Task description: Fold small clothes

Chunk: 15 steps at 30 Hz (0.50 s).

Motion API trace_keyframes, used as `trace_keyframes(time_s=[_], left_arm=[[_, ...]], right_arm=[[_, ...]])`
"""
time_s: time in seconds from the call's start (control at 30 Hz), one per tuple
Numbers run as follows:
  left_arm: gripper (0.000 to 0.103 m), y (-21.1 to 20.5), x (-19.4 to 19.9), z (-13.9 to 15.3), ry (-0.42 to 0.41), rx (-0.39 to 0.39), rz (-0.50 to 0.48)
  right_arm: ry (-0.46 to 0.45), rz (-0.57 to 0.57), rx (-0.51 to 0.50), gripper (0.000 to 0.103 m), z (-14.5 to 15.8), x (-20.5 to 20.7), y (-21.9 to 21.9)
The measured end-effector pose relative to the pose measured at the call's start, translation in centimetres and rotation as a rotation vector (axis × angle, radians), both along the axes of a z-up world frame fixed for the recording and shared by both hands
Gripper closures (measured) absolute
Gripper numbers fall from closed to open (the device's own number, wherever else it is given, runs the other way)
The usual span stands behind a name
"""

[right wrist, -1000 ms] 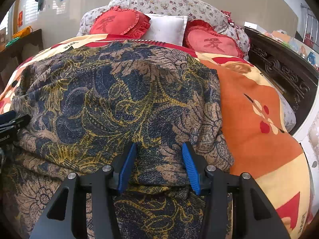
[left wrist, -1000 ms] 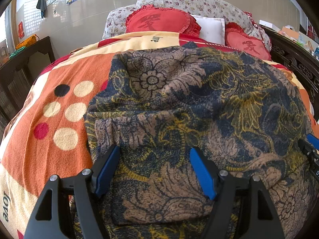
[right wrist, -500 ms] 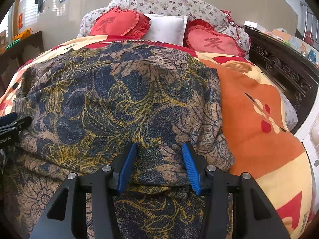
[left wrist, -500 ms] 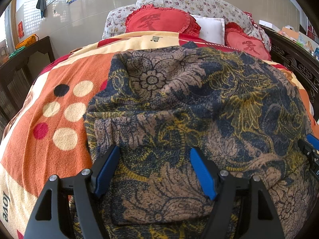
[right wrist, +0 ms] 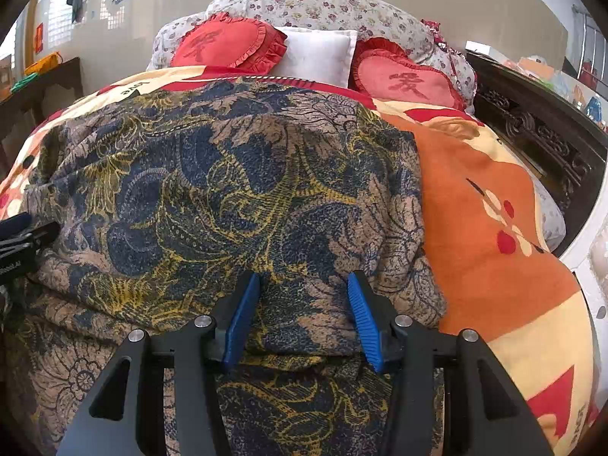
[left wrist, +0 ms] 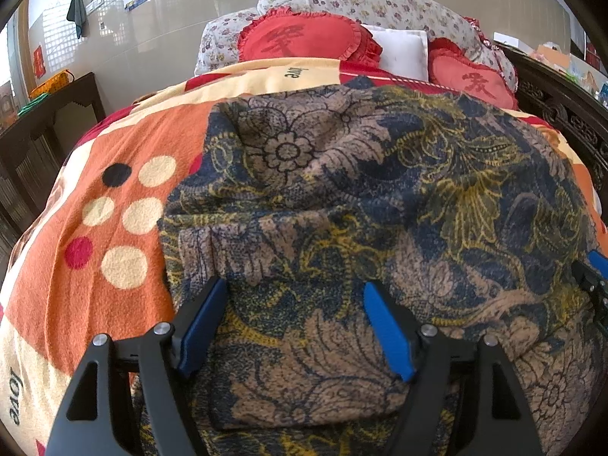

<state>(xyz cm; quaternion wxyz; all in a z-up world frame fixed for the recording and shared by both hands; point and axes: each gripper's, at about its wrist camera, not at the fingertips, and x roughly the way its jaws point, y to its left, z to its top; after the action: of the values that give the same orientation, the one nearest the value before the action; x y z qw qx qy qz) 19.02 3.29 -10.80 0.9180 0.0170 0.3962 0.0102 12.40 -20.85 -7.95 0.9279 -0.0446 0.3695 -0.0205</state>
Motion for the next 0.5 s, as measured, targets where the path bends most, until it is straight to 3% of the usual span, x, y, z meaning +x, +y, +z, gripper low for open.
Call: trace_keyframes(time_s=[0.2,0.4,0.5], left_arm=[[0.025,0.1,0.1,0.1,0.000,-0.003,-0.001],[0.023,-0.7,0.0,0.2,0.011,0.050,-0.003],[0.023,0.0,-1.2,2.1,0.052,0.002,-0.037]], right_arm=[[-0.003,0.001,0.010,0.070,0.1,0.0,-0.2],[0.009,0.001,-0.011,0.069,0.0,0.1,0.0],[0.070,0.006,-0.042,0.069,1.1,0.2,0.2]])
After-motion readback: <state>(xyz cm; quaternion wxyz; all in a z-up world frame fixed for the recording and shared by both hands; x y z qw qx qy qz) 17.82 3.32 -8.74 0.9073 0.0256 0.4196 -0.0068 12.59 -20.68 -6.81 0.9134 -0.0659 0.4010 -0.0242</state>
